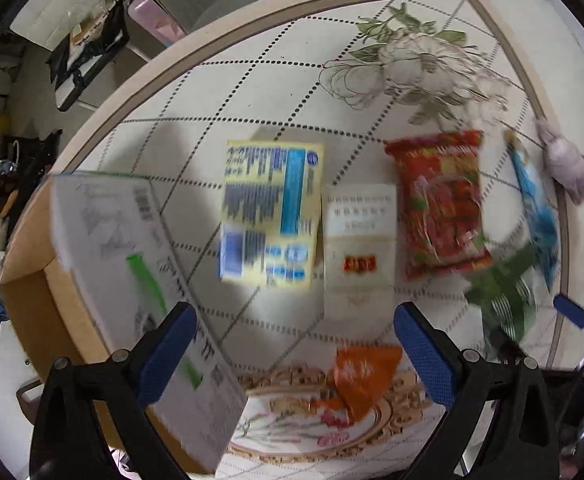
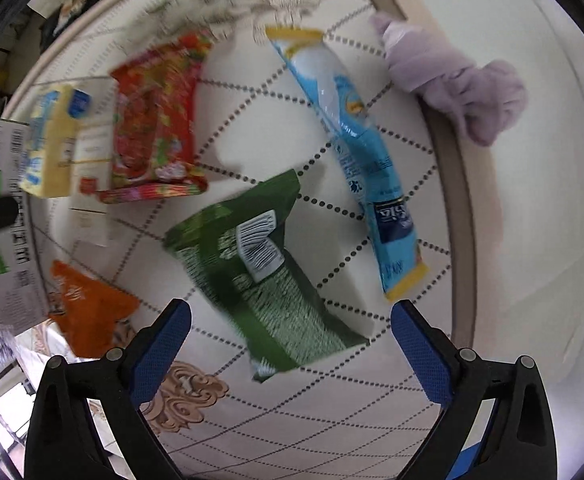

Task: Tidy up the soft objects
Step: 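Grasp the yellow-blue carton with the left tool while the right tool grasps the green bag, then carry both items into the cardboard box and open both tools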

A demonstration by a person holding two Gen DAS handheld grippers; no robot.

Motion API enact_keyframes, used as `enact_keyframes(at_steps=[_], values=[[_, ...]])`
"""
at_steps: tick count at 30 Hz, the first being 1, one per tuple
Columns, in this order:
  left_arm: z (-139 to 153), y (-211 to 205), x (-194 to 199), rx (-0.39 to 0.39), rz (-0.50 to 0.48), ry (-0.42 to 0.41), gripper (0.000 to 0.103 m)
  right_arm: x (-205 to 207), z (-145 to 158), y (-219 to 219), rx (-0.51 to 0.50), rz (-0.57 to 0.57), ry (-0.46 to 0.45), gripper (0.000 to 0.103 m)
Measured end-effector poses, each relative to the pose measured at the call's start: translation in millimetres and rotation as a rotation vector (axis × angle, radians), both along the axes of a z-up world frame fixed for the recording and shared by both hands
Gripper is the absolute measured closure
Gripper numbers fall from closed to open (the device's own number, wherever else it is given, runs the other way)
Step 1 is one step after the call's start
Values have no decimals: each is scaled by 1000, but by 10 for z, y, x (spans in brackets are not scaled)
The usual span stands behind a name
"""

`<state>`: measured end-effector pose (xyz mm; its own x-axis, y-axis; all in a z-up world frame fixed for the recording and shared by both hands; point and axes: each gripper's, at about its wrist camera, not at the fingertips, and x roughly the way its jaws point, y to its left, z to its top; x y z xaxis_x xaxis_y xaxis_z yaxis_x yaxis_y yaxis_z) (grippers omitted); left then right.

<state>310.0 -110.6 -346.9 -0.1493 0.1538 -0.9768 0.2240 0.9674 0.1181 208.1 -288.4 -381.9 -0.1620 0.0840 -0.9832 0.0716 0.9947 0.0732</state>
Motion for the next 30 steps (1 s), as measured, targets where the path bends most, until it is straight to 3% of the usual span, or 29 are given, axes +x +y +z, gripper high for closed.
enact_keyframes(at_steps=[8, 10, 12, 13, 14, 15, 16, 19, 25, 30], values=[[-389, 119, 316, 5, 49, 58, 2, -14, -71, 18, 17, 12, 29, 1], [-472, 131, 353, 14, 43, 68, 11, -15, -70, 27, 19, 9, 35, 2], [-553, 150, 370, -5, 49, 91, 38, 28, -23, 9, 17, 10, 43, 5], [-569, 175, 372, -27, 66, 97, 40, 25, -50, 19, 11, 8, 48, 8], [-549, 198, 374, -57, 86, 85, 42, 61, -43, -2, 6, 11, 57, 10], [-533, 204, 367, -68, 83, 72, 42, 69, -52, 11, 2, 17, 71, 18], [-526, 204, 343, -52, 70, 61, 42, 93, -75, 31, 3, 19, 84, 33], [-469, 211, 249, -16, 60, 38, 42, 72, -147, 88, 0, 15, 94, 56], [-157, 333, -91, -68, 102, -25, 42, -14, 11, 200, 20, -7, 61, 65], [433, 362, -507, -172, 121, -100, 42, -152, 411, 257, 93, -19, 25, 66]])
